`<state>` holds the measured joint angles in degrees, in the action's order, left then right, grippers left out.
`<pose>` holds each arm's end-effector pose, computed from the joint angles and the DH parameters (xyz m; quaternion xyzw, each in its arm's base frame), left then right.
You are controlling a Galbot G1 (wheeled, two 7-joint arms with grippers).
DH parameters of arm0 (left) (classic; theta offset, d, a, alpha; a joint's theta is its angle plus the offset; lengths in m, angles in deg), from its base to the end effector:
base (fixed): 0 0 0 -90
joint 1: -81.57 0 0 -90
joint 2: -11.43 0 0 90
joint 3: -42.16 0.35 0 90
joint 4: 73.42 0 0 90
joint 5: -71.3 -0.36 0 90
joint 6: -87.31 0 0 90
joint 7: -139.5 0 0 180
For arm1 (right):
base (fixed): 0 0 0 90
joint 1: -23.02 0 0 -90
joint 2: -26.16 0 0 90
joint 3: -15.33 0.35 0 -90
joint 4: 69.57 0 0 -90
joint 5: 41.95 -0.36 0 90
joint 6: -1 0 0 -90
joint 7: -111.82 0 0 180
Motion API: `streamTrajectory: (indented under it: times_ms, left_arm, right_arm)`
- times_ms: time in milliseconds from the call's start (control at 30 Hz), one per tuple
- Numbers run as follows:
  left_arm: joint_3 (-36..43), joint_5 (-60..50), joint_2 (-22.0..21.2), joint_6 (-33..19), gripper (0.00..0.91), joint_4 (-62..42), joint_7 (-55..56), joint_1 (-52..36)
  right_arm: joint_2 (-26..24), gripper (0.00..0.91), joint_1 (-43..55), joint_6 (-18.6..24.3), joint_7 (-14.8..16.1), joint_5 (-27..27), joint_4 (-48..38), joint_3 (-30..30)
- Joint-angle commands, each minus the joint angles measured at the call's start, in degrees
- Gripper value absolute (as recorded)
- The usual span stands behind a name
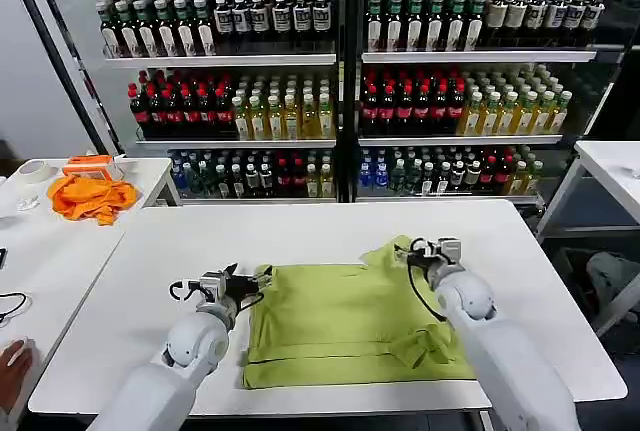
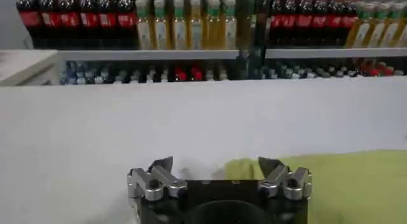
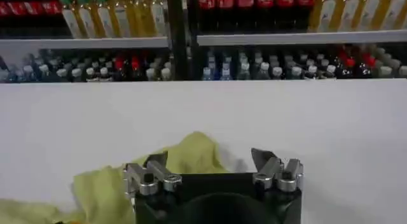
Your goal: Fold and organize the clothes.
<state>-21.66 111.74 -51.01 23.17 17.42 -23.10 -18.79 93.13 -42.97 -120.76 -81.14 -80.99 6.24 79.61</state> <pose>0.3859 0.0187 -0.3148 -0.0717 -0.9645 0.0074 0.2542 0.4755 -0.0321 -0.2946 0.0550 -0.9573 -0.0035 0.2838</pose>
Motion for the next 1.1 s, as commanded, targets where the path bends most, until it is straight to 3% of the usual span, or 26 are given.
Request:
streamTrajectory:
  times_ms: [33,67,100,500,800,1100]
  left_arm:
    - [1.6,2.9,-0.8,0.2,0.181,-4.0,-1.0,-2.8]
    - [1.6,3.0,-0.7,-0.1,0.020,-3.8,-1.3,-2.5]
    - [1.5,3.0,-0.6,-0.3,0.020,-3.7,-1.6,-2.1]
    - [1.3,3.0,-0.9,-0.9,0.020,-1.3,-3.4,0.5]
    - [-0.3,5.9,0.2,-4.4,0.020,1.3,-4.8,2.0]
    - [-3.0,11.7,3.4,-7.0,0.020,9.7,-5.9,5.0]
  right_arm:
    - [2.6,0.202,4.8,-0.1,0.2,-0.5,-7.2,-2.7]
    - [2.6,0.020,4.5,0.0,0.2,-0.5,-7.0,-2.8]
    - [2.6,0.000,4.2,0.0,0.3,-0.5,-6.8,-2.9]
    - [1.9,0.000,2.8,1.2,0.5,-0.5,-4.2,-3.3]
    - [0.5,0.000,0.2,2.9,0.4,-0.8,0.7,-1.5]
    - [-3.8,0.000,-5.7,1.9,-0.3,-2.4,13.5,3.2]
